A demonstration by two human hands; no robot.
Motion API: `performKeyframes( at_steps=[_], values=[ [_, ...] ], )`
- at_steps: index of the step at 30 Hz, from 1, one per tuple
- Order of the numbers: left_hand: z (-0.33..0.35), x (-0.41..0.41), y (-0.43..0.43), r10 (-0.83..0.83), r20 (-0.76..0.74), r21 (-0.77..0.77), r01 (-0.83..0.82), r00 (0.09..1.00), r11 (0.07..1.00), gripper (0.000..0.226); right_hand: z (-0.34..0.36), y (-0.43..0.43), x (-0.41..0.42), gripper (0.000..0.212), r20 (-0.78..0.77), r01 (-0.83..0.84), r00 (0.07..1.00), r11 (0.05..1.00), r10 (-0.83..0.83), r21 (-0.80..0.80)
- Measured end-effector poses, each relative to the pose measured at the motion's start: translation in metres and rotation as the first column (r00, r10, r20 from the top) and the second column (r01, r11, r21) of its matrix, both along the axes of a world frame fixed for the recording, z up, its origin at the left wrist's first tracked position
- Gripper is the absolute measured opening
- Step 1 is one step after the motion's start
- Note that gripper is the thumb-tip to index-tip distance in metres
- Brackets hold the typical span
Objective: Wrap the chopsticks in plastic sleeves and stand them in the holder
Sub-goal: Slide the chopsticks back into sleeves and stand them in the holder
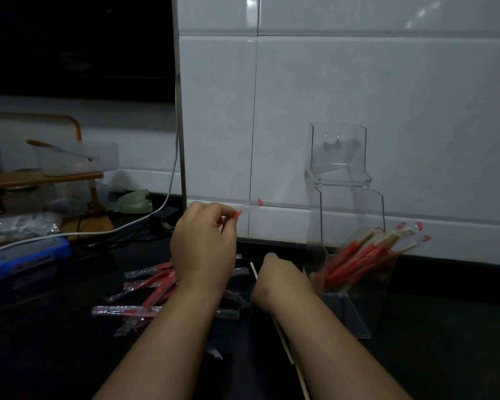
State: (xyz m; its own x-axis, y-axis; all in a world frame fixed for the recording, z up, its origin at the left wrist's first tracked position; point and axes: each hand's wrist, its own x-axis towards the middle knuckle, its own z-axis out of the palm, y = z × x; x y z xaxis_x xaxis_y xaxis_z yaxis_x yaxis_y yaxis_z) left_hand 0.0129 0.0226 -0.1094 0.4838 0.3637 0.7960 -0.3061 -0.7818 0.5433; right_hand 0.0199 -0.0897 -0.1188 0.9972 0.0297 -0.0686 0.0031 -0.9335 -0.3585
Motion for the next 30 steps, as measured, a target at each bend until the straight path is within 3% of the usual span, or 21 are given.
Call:
performKeyframes(
  at_steps=[6,15,23,30],
  values=[
    [0.001,0.001,-0.002,-0.061,0.118,-0.004,0.062,0.991,0.998,0.006,0.008,-0.001,-0.004,0.044,0.144,-0.022,0.990,0.982,-0.005,0.188],
    [0.002,-0.001,-0.003,-0.123,0.217,-0.061,0.139,0.968,0.988,0.005,0.033,-0.009,-0.015,0.003,0.398,-0.219,0.917,0.884,0.041,0.413],
    [0.003,-0.002,-0.001,-0.163,0.170,-0.196,0.195,0.972,0.961,0.006,0.032,-0.012,-0.011,0.033,0.522,-0.230,0.851,0.846,-0.065,0.481],
    [0.006,-0.004,-0.001,-0.192,0.159,-0.324,0.235,0.968,0.916,0.017,0.030,-0.011,-0.008,0.026,0.629,-0.314,0.764,0.771,-0.141,0.554]
  ],
)
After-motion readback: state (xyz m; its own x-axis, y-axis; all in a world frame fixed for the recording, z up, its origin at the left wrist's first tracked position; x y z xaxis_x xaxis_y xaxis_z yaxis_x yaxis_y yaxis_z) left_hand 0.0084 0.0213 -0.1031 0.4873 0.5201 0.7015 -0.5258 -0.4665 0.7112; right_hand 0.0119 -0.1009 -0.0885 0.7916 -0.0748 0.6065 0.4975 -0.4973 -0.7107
